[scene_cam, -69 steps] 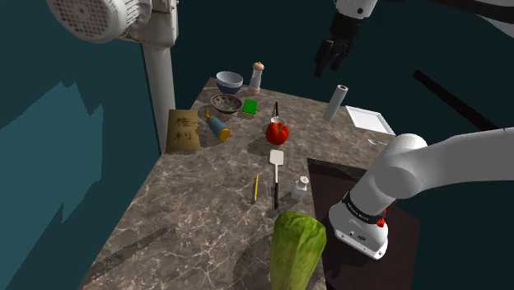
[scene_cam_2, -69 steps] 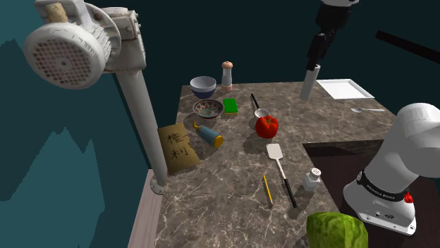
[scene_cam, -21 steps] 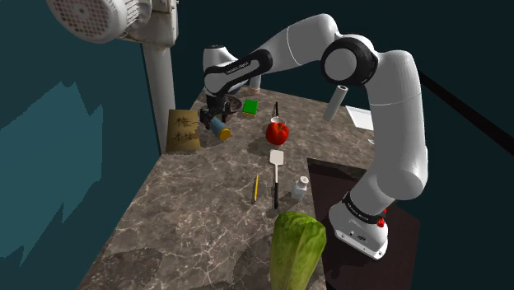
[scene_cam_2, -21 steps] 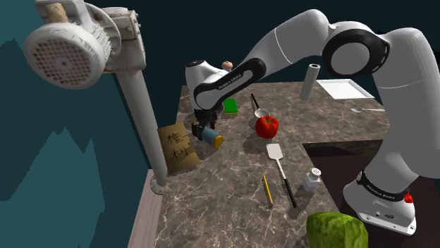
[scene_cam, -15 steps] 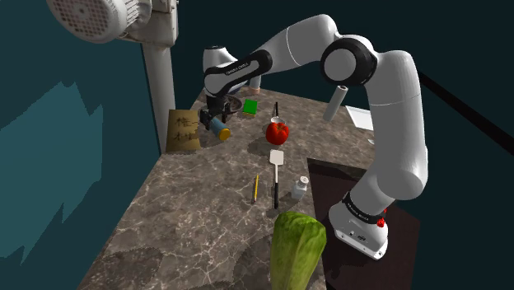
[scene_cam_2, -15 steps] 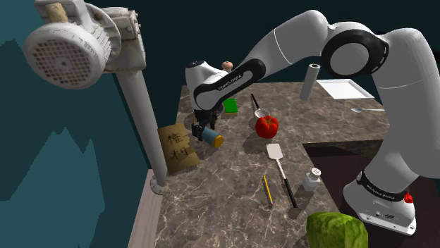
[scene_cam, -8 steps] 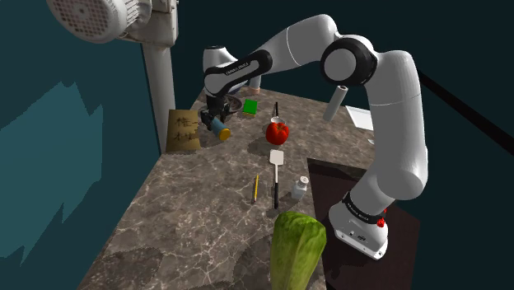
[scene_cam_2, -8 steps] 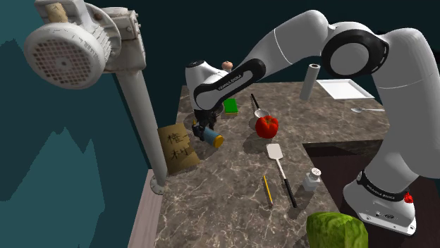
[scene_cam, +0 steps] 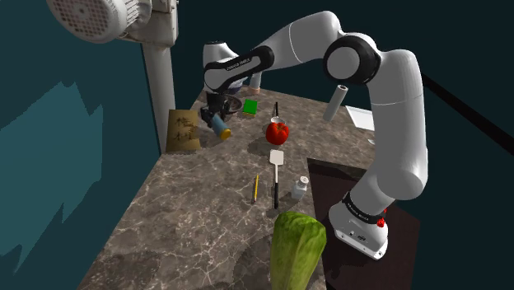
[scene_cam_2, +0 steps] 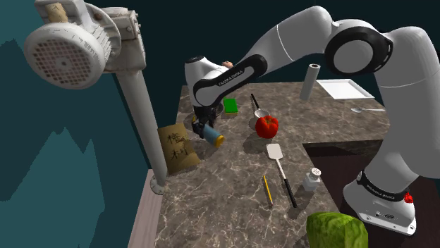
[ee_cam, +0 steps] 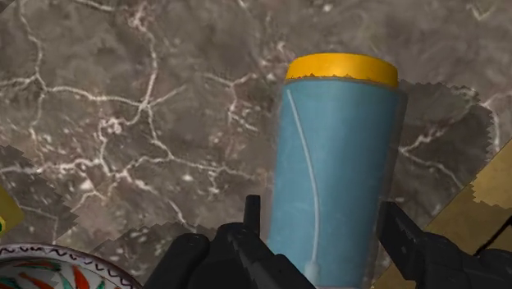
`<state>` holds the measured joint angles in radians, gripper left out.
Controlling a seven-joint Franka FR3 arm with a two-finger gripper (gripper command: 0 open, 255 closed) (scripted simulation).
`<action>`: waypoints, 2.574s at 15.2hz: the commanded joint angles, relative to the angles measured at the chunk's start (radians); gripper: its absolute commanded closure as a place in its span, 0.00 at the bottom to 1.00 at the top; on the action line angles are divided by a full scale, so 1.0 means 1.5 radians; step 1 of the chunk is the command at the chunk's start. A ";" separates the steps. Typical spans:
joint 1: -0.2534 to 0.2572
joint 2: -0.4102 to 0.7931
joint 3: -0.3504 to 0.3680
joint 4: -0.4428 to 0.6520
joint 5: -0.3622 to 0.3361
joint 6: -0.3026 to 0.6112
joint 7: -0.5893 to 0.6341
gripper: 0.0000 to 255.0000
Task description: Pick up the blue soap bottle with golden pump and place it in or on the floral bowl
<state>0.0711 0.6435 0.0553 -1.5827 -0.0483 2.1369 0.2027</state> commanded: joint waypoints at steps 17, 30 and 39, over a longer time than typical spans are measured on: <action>-0.001 -0.077 0.003 0.044 0.005 -0.120 -0.004 1.00; -0.092 0.109 -0.027 0.376 0.009 -0.264 -0.129 1.00; -0.119 0.232 -0.032 0.547 0.010 -0.312 -0.162 1.00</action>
<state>-0.1079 0.9839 0.0070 -0.7622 -0.0325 1.6606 -0.0409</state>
